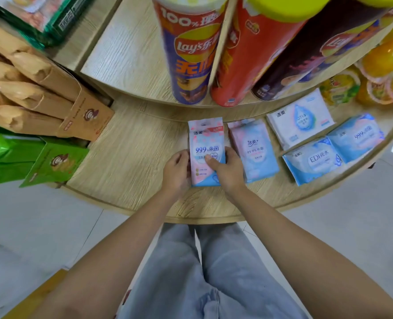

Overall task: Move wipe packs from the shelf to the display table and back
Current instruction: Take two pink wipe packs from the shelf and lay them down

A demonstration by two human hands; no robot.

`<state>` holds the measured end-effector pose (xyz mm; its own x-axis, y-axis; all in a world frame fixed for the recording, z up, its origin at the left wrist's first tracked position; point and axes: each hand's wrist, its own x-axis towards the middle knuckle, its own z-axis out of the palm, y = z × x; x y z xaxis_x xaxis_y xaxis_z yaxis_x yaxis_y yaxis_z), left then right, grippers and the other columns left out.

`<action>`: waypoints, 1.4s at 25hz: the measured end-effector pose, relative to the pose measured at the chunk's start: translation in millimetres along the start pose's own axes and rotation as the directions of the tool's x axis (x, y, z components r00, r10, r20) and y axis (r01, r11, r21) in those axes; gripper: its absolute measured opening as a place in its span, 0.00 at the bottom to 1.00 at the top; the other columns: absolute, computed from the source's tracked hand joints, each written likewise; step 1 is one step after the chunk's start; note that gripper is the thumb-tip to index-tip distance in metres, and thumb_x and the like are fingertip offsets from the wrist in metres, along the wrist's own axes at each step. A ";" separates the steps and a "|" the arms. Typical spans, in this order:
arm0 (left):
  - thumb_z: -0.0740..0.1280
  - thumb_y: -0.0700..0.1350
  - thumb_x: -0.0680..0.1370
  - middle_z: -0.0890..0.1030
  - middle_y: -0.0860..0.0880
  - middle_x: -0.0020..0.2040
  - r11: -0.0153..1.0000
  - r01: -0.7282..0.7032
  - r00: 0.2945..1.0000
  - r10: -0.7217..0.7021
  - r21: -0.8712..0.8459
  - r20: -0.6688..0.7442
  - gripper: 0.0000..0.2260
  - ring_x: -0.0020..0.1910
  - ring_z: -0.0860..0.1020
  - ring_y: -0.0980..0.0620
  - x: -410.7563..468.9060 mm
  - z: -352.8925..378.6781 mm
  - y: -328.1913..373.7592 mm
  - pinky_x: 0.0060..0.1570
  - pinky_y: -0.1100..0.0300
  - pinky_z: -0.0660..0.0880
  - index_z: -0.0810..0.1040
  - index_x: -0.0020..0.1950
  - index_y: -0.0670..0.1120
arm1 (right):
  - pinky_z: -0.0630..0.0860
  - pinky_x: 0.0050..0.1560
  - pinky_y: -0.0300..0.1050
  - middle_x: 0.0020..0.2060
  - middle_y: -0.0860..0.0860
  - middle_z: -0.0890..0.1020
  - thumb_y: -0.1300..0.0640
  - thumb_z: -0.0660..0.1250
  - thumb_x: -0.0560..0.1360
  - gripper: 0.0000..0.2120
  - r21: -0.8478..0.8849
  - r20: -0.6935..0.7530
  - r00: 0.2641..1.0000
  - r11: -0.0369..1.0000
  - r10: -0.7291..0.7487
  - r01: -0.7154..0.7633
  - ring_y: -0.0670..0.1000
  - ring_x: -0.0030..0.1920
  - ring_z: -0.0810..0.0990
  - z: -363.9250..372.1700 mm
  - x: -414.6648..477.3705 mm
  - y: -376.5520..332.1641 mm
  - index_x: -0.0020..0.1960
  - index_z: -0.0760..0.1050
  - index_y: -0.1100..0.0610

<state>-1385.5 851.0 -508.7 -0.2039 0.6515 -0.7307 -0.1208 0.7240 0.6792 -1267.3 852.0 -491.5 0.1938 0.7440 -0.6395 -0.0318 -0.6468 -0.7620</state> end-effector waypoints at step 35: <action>0.64 0.35 0.76 0.80 0.58 0.41 0.440 -0.754 0.551 0.019 0.488 0.834 0.11 0.38 0.76 0.72 -116.2 5.7 3.5 0.41 0.76 0.70 0.78 0.48 0.52 | 0.76 0.54 0.51 0.44 0.55 0.81 0.60 0.64 0.76 0.05 0.028 -0.600 0.786 0.985 0.150 -0.167 0.55 0.46 0.80 -94.9 -214.7 111.1 0.50 0.77 0.55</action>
<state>-1356.6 779.2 -421.9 0.6960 0.5621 -0.4468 0.5742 -0.0620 0.8163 -1219.3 604.4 -429.2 0.7361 0.3863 -0.5558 -0.0909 -0.7573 -0.6467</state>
